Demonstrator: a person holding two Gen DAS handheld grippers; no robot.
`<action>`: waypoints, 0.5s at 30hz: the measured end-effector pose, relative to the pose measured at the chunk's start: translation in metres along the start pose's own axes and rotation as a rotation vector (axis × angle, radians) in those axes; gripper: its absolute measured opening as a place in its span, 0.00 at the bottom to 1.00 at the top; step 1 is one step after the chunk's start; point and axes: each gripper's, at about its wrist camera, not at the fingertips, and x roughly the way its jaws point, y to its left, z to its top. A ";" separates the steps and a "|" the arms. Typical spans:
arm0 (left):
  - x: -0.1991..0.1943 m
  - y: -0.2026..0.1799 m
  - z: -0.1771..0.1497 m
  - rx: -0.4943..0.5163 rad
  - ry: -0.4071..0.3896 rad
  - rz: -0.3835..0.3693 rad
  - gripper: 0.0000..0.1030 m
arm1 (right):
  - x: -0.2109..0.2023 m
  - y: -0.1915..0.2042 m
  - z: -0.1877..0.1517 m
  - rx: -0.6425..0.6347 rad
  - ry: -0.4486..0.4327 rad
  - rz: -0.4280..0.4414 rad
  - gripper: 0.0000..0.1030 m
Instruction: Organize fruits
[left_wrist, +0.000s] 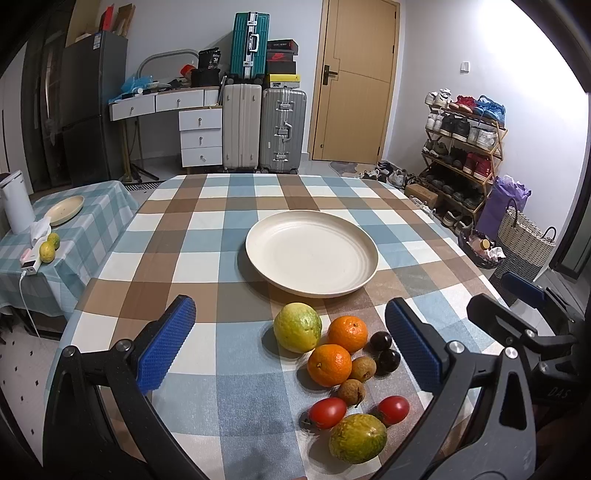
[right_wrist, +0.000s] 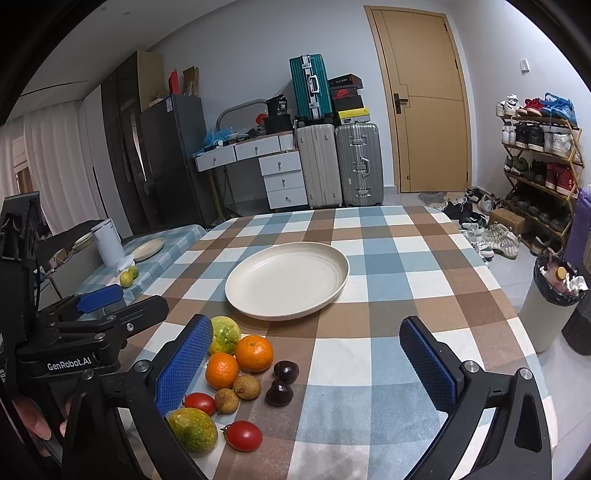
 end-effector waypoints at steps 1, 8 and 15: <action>0.001 -0.001 0.001 0.002 0.002 0.003 1.00 | 0.000 0.000 0.000 -0.001 -0.001 0.000 1.00; -0.001 -0.002 0.000 0.002 0.005 0.001 1.00 | -0.001 0.001 -0.001 -0.006 -0.009 -0.003 1.00; 0.001 -0.001 0.000 0.001 0.003 0.000 1.00 | -0.002 0.002 -0.001 -0.012 -0.010 -0.007 1.00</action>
